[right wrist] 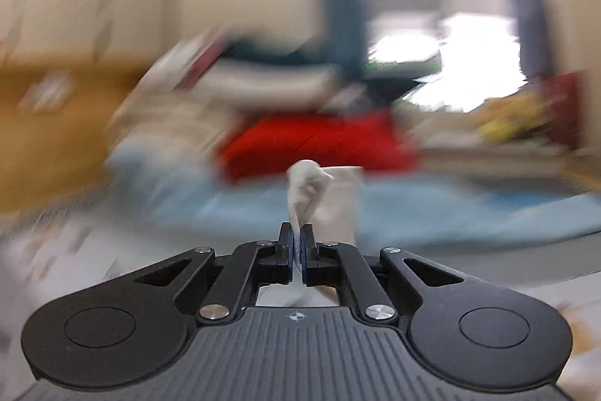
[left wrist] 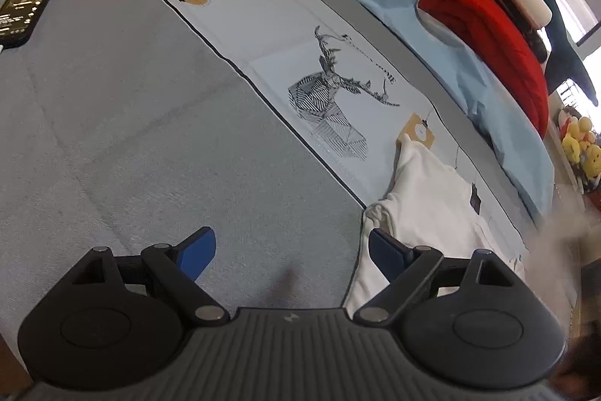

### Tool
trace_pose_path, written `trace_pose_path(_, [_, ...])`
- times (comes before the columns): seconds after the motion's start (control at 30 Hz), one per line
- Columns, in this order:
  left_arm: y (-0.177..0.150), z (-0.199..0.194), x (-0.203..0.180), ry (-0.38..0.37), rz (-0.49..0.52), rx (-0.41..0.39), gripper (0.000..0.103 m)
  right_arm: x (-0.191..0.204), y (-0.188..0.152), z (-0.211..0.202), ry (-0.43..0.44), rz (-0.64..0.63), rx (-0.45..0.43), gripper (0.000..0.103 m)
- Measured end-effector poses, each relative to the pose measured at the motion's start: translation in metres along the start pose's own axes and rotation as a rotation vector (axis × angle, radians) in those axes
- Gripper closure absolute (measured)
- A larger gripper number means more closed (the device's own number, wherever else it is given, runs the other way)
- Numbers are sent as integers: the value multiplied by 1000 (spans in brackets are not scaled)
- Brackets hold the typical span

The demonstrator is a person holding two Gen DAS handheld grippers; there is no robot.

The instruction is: Fold small clothes

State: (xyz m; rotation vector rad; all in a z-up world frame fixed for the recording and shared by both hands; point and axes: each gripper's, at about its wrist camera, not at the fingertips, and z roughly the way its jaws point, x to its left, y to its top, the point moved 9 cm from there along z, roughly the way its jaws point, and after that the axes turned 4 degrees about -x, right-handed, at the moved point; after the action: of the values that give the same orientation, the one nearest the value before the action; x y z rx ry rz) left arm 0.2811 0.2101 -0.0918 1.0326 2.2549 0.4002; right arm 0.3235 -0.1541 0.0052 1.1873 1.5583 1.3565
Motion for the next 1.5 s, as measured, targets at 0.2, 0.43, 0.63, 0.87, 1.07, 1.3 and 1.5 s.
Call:
trace_pose_path(0.2, [3,-7,10,-24,-27,8,11,117,-121,5,244,-51,414,78])
trace_pose_path(0.43, [-1,-8,11,-59,-80,40,11,54,-74,-8,130,-98,292,60])
trace_pose_path(0.63, [-3,-7,3,-64,-66,39,11,57,-81,36,153,-11,375,55])
trace_pose_path(0.87, [0,-4,10,-47,-74,45,11,85,-130,76,43,-25,490,56])
trace_pose_path(1.07, [19,-15,40,18,-150,-24,11,81,-95,69,-56,-39,319,97])
trace_pose_path(1.3, [21,-13,46,27,-171,-8,11,122,-40,62,-6,-47,152,95])
trace_pose_path(1.5, [16,-9,40,4,-144,19,11,118,-102,69,86,106,450,55])
